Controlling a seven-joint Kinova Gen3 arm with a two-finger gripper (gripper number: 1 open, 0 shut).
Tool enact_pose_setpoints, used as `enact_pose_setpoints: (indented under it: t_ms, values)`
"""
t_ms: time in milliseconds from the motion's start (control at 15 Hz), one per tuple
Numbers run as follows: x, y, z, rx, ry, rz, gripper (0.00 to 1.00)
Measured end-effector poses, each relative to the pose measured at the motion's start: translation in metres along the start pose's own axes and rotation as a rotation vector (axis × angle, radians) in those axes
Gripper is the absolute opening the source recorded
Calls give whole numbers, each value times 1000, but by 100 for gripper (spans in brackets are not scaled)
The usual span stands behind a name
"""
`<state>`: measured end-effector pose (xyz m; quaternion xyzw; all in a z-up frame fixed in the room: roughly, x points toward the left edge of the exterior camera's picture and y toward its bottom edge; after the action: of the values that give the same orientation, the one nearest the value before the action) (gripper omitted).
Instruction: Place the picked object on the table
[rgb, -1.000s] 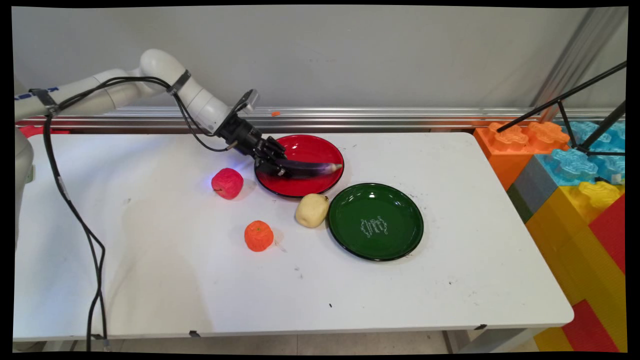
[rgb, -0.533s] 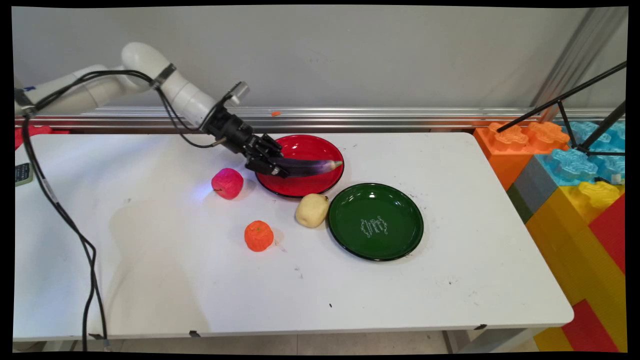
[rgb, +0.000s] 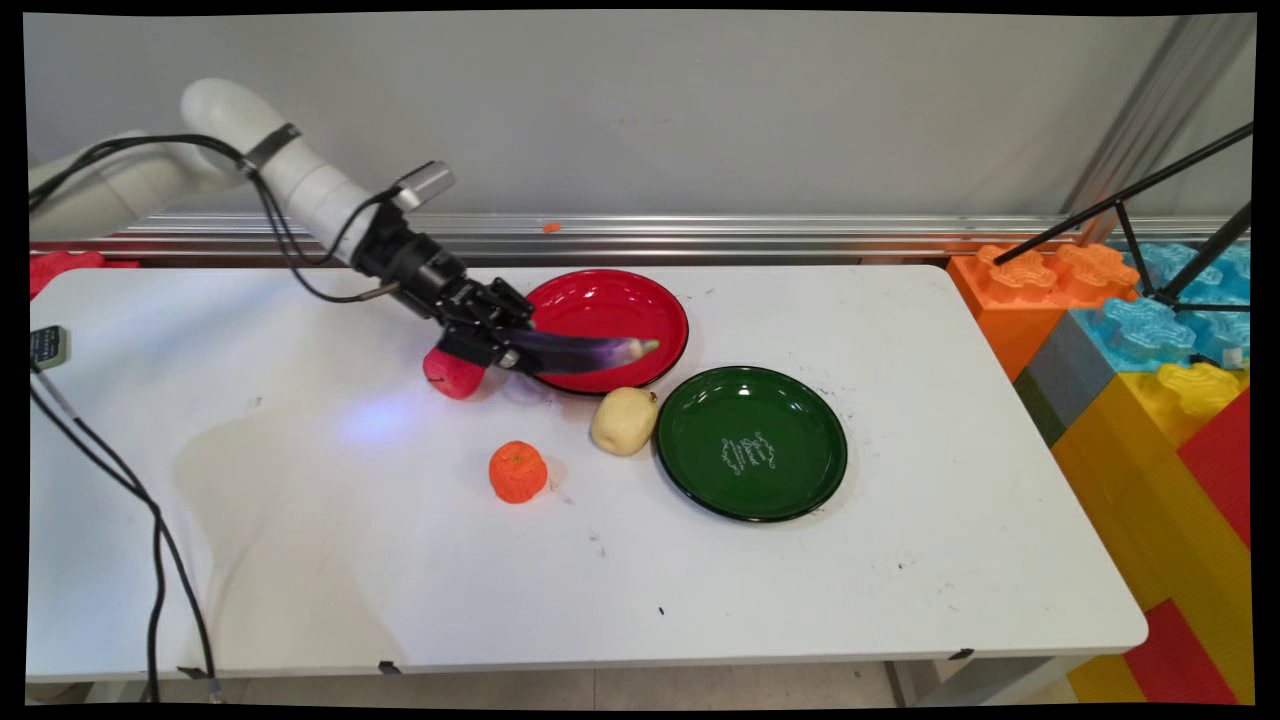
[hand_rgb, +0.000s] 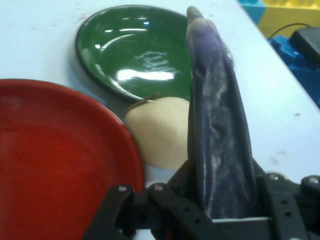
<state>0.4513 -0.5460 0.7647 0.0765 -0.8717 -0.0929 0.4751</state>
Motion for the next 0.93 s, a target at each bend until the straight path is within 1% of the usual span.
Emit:
enact_pose_setpoints:
  t_ms: [267, 600, 933]
  values:
    - [-12, 30, -14, -65, 0, 10, 0]
    - [-30, 59, -21, -122, -8, 7, 0]
    - [-57, 81, -19, -173, -30, 0, 0]
